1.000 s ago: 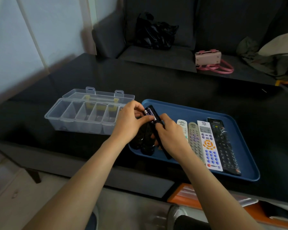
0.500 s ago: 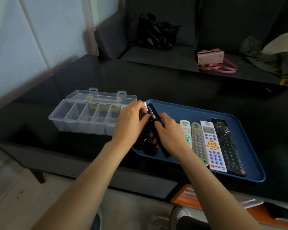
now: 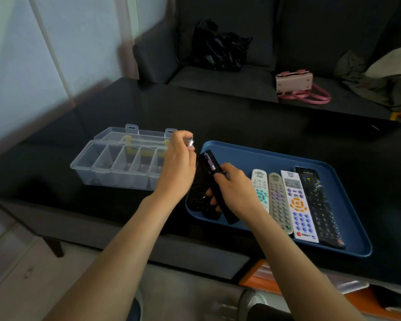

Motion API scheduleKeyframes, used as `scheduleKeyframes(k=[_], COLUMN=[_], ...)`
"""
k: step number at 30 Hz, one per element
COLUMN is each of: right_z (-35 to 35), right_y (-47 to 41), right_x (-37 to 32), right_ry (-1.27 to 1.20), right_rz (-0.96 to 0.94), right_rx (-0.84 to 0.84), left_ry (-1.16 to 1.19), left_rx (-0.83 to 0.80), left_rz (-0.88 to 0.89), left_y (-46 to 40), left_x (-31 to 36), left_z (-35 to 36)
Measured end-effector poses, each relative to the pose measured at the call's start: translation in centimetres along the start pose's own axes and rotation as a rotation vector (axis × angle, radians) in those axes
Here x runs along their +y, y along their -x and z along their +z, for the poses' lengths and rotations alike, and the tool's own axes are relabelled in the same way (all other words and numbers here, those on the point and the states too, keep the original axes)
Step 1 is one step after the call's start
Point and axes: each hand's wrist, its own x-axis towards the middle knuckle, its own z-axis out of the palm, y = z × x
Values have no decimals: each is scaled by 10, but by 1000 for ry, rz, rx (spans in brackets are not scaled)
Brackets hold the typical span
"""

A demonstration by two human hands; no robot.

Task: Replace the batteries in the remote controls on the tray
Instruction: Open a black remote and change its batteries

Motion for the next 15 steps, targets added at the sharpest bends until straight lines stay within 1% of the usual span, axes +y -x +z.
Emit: scheduleKeyframes(k=[3,9,11,15], right_z=[-2,-2,-3,-1], right_y=[-1,0,1,1], right_x=[0,0,0,-1], right_ry=[-71,-76,-43,59], right_rz=[39,34,10,-45], right_rx=[6,11,25,59], left_ry=[-19,-124,-149,-208], left_rx=[-73,-203,-212,-175], left_rz=[-23,69,95,171], left_y=[1,0,0,3], left_x=[1,-3,-2,0], left_z=[0,2,3,3])
